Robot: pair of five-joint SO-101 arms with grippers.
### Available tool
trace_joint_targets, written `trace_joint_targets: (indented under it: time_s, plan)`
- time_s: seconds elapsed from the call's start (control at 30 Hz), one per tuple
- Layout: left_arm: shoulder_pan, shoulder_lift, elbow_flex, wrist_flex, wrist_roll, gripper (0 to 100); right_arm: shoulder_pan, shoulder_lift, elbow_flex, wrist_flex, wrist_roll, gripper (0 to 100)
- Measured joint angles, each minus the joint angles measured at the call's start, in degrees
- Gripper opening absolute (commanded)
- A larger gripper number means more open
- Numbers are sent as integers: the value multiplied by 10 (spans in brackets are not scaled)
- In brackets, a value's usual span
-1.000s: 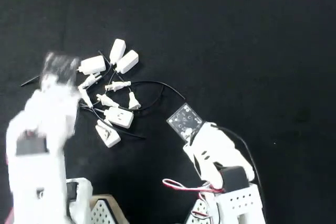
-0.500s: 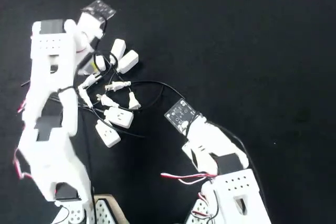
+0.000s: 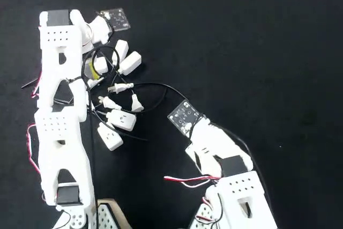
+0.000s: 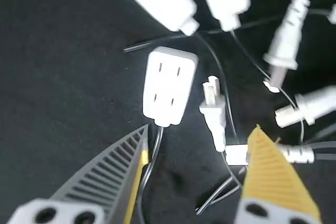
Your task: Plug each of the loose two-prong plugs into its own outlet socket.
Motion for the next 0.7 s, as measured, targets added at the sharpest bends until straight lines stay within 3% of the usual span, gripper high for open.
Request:
trace_joint_targets:
  time_s: [0.17,0.43,0.7]
  plan:
    - [-3,62,-24,7,-34,375,0,0,0,0,0,37]
    - [-9,149,-91,-18,-34,375,0,0,0,0,0,37]
    - [-10,163,-164,10,-3,374,0,0,0,0,0,37]
